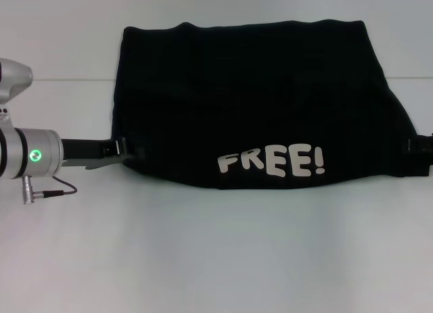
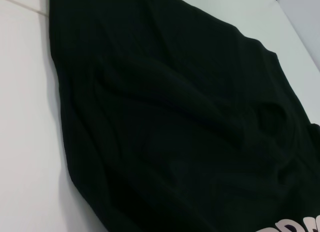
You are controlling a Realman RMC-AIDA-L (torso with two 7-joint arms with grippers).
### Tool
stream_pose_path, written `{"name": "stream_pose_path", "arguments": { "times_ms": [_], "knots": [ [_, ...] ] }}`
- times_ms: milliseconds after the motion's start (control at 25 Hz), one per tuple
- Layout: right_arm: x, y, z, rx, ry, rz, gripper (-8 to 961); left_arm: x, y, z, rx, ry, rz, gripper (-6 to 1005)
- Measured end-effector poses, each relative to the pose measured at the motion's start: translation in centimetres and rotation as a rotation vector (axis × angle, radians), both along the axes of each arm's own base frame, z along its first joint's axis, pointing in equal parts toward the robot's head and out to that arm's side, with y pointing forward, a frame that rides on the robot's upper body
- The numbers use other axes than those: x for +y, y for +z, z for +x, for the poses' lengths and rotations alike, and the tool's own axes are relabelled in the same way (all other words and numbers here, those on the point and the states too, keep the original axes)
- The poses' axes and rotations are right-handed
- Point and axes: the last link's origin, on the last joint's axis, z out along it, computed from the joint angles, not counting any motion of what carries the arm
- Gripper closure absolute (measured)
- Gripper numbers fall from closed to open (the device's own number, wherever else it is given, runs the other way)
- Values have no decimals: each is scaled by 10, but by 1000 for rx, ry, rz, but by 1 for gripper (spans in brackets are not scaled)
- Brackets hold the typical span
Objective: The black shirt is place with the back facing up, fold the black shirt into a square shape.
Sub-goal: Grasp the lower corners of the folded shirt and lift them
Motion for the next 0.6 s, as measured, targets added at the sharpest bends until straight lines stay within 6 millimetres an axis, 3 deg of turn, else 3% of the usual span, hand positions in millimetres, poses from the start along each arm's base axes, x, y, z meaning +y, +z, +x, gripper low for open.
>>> {"name": "stream_pose_path", "arguments": {
  "times_ms": [600],
  "knots": [
    [3, -21, -17, 35, 41, -79, 11, 1, 0, 0, -6, 5, 13, 995]
  ]
}}
